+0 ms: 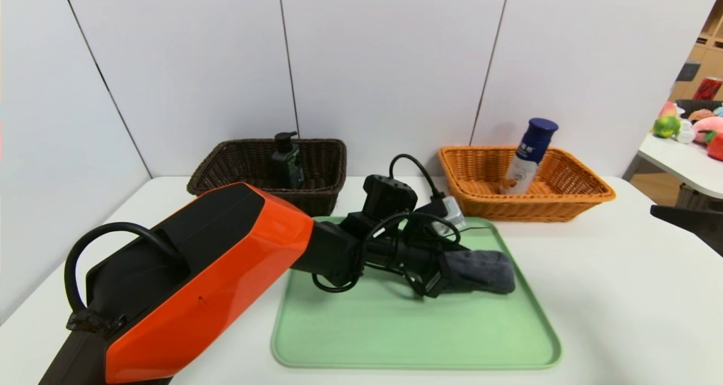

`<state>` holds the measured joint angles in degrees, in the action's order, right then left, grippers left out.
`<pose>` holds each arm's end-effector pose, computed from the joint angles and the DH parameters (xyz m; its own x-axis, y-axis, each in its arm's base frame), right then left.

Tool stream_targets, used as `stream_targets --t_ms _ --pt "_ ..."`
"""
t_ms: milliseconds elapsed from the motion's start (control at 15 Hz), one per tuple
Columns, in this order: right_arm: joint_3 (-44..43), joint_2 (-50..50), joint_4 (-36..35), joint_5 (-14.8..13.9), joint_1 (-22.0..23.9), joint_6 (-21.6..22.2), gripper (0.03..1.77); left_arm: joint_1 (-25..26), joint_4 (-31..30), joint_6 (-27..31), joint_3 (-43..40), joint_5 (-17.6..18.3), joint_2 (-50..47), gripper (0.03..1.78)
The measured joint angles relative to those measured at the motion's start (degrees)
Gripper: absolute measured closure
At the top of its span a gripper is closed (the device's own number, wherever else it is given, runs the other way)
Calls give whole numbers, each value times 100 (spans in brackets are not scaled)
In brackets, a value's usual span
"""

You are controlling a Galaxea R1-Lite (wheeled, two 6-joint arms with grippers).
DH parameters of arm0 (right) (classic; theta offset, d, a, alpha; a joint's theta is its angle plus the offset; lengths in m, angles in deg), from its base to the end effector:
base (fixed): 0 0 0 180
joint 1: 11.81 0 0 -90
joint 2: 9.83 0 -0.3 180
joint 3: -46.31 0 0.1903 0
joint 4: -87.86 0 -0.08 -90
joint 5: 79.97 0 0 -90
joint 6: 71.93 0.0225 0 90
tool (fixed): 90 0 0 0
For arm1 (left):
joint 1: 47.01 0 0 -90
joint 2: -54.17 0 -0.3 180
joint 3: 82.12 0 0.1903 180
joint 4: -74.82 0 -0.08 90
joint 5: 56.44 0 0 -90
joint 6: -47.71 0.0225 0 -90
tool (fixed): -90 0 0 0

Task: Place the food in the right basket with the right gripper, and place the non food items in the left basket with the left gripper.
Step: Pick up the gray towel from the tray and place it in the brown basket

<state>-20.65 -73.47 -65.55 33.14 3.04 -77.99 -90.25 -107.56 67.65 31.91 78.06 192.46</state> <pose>0.1466 -0.0297 0.2400 0.9173 0.1628 -0.3634 -0.1525 0.9866 0.0572 0.3437 -0.3448 0.0856 0.0020 -0.9640 -0.2658 0.9973 -0.0175 0.0709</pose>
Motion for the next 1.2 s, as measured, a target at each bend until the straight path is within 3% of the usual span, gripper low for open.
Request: stream_targets --t_ms 133,200,267,800,1200 --pt "2 13 2 -5 0 0 10 0 0 0 2 -11 -4 105" --pt "2 18 0 -5 0 5 10 0 1 -2 2 -11 -22 138" --pt "5 21 0 -2 0 5 10 0 23 -7 2 -16 -63 150" --pt "2 27 -30 26 0 5 10 291 50 -5 -833 -16 -1152 150" --pt "13 18 -79 89 -16 6 10 1359 72 1 -1434 11 -2324 150"
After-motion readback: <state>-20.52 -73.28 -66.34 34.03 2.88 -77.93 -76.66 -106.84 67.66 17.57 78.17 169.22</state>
